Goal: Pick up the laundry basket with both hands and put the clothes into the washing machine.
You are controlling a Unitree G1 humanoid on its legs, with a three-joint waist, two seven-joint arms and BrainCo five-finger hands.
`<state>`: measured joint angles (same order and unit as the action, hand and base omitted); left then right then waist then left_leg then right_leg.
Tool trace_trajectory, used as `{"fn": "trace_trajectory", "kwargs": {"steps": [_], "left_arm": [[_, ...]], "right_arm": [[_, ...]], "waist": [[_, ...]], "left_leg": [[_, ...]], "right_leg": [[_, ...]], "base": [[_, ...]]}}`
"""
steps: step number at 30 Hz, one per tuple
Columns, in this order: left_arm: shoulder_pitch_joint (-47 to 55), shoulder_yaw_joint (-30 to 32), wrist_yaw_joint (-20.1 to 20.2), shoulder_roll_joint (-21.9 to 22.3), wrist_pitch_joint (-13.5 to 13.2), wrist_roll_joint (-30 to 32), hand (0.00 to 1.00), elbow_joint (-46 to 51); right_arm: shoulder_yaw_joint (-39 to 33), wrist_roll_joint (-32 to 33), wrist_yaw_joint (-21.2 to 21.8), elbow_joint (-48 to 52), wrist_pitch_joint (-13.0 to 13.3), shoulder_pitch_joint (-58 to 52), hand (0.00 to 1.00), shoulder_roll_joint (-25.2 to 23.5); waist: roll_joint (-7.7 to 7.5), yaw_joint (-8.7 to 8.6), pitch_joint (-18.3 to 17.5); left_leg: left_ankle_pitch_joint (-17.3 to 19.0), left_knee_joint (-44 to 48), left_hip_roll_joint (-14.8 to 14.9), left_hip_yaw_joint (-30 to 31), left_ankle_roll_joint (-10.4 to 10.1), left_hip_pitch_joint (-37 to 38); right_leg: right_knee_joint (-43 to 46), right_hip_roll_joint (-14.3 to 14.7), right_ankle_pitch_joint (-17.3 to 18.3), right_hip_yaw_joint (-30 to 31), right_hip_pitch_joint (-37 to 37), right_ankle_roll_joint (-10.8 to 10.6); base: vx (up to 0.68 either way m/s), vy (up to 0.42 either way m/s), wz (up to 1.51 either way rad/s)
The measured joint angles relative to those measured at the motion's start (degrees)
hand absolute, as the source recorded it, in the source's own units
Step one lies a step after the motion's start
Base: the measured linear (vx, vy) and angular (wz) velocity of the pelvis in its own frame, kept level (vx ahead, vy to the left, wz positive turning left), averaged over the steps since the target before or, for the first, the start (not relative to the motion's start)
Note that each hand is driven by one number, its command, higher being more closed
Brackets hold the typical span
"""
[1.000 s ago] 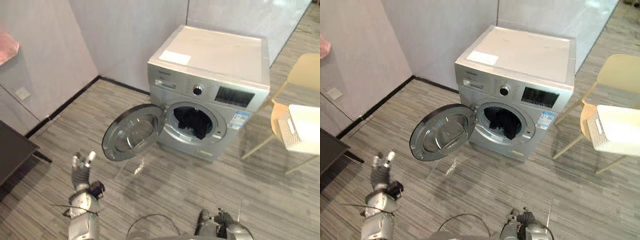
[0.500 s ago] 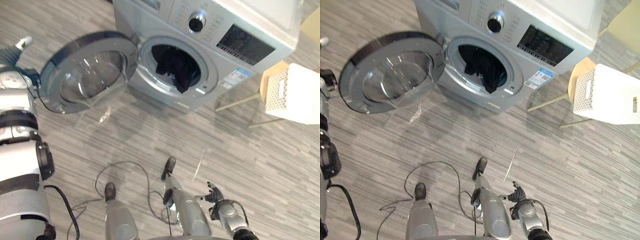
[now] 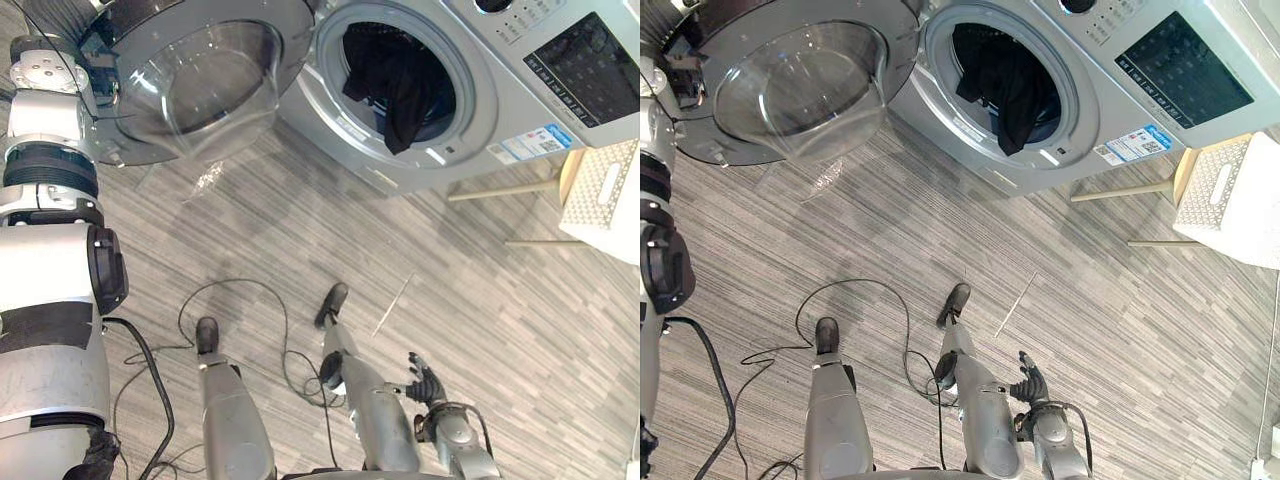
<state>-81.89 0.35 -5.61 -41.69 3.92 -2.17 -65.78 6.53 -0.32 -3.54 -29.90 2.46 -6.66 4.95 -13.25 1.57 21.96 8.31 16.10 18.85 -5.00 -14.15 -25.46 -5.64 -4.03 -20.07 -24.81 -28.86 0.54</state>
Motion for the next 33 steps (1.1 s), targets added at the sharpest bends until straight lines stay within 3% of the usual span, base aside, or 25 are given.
{"fn": "trace_trajectory", "kwargs": {"steps": [5, 8, 11, 15, 16, 17, 19, 21, 22, 23, 25, 27, 33], "left_arm": [[1.5, -0.3, 0.8, 0.5, 0.6, -0.7, 0.0, 0.0], [4.6, -0.9, 1.9, 1.5, 0.2, -2.6, 0.0, 0.1], [10.3, -3.4, 3.1, 5.8, -0.1, -6.3, 0.0, 1.4], [22.6, -12.4, 6.5, 14.6, -0.5, -13.2, 0.0, 6.5], [27.8, -17.0, 6.9, 18.0, -0.7, -14.9, 0.0, 9.9], [32.0, -21.3, 6.3, 20.7, -1.0, -15.7, 0.0, 12.7], [38.7, -26.3, 5.7, 24.5, -2.1, -18.7, 0.0, 16.1], [45.8, -42.5, 9.9, 29.5, -1.6, -20.5, 0.0, 22.4], [47.3, -45.6, 11.0, 31.7, -1.3, -21.3, 0.0, 23.4], [49.7, -50.8, 13.5, 36.8, -0.3, -22.0, 0.0, 24.2], [51.4, -52.8, 16.1, 43.0, 0.2, -21.8, 0.0, 25.4], [50.8, -52.8, 16.8, 46.4, -1.2, -18.8, 0.0, 27.5], [52.8, -52.6, 16.3, 42.8, -2.0, -10.6, 0.0, 27.7]], "right_arm": [[2.1, 0.0, 0.2, 4.5, 0.9, -0.1, 0.0, 0.1], [2.7, 0.0, 0.8, 4.1, 1.0, -0.5, 0.0, 0.1], [2.8, -0.4, 1.3, 3.6, 0.9, -2.2, 0.0, 0.0], [3.0, -4.1, 1.9, -0.8, -0.7, -2.2, 0.0, -0.2], [3.1, -5.0, 2.4, -2.5, -1.1, -2.1, 0.0, -0.2], [3.1, -5.7, 2.5, -4.3, -1.5, -1.9, 0.0, -0.2], [3.3, -7.2, 2.6, -9.6, -2.3, 0.4, 0.0, 0.1], [5.0, -8.9, 2.9, -16.3, -3.7, 3.2, 0.0, 1.3], [5.5, -9.5, 3.2, -17.7, -4.1, 3.8, 0.0, 1.6], [5.9, -10.2, 3.9, -20.0, -4.4, 5.3, 0.0, 2.0], [5.9, -11.7, 4.0, -21.0, -4.6, 7.5, 0.0, 2.0], [5.8, -12.3, 3.9, -21.0, -4.6, 9.0, 0.0, 2.3], [3.3, -13.8, 3.8, -24.1, -4.6, 8.3, 0.0, 2.5]], "waist": [[-0.3, 0.3, -0.8], [-0.21, 0.24, -3.7], [-0.06, 0.76, -7.0], [1.12, 0.75, -10.5], [1.35, 0.25, -11.5], [1.79, -0.76, -12.2], [3.19, -1.07, -13.7], [6.83, -1.44, -15.5], [7.77, -1.63, -15.8], [9.65, -2.48, -16.6], [11.39, -4.52, -17.1], [12.79, -5.87, -17.9], [14.76, -5.83, -19.0]], "left_leg": [[0.0, 0.1, 0.2, -0.9, 0.0, 0.0], [-0.1, 0.1, 0.3, -1.1, 0.1, -1.1], [-0.5, 0.1, 0.3, -0.8, 0.2, -0.9], [-0.8, -0.3, -0.5, 0.0, 0.6, 2.5], [-0.8, -0.8, -1.5, -0.3, 0.8, 4.4], [-0.9, -1.7, -2.6, -0.7, 1.0, 5.8], [-1.1, -3.3, -3.7, -2.0, 1.3, 8.7], [-1.0, -5.8, -4.6, -4.0, 1.6, 12.9], [-0.9, -6.3, -4.8, -4.6, 1.7, 14.5], [-0.6, -6.8, -4.8, -6.1, 2.1, 17.0], [-0.2, -8.2, -5.0, -8.7, 2.1, 21.0], [0.8, -8.5, -4.7, -11.1, 2.2, 24.6], [0.8, -10.0, -4.7, -11.0, 2.2, 28.0]], "right_leg": [[0.0, 0.2, -0.3, 1.2, -0.5, 0.1], [0.0, 0.3, -0.3, 1.4, -1.7, 0.1], [0.0, 0.2, -0.3, 1.3, -1.2, 0.1], [0.0, -0.6, 0.3, 1.3, 3.0, -0.6], [0.0, -1.7, 2.5, 1.5, 5.0, -2.6], [0.0, -2.8, 4.9, 2.1, 6.5, -2.5], [0.3, -3.3, 5.5, 3.5, 7.6, -3.0], [0.7, -3.9, 6.1, 5.5, 9.1, -3.8], [0.9, -3.9, 6.3, 6.2, 9.9, -4.0], [1.8, -3.8, 6.6, 7.6, 10.9, -4.0], [2.6, -3.6, 7.2, 9.4, 12.7, -4.5], [2.4, -2.7, 7.3, 11.3, 14.6, -4.5], [0.6, -2.1, 7.3, 10.8, 18.5, -4.6]], "base": [[-0.06, 0.052, -0.08], [-0.05, 0.016, -0.05], [-0.05, 0.033, 0.09], [-0.05, 0.087, 0.25], [-0.04, 0.092, 0.42], [-0.03, 0.108, 0.29], [-0.02, 0.082, -0.08], [0.01, 0.075, -0.34], [0.07, 0.096, -0.45], [0.06, 0.088, -0.51], [0.06, 0.083, -0.61], [0.04, 0.031, -0.53], [0.02, -0.003, 0.02]]}}
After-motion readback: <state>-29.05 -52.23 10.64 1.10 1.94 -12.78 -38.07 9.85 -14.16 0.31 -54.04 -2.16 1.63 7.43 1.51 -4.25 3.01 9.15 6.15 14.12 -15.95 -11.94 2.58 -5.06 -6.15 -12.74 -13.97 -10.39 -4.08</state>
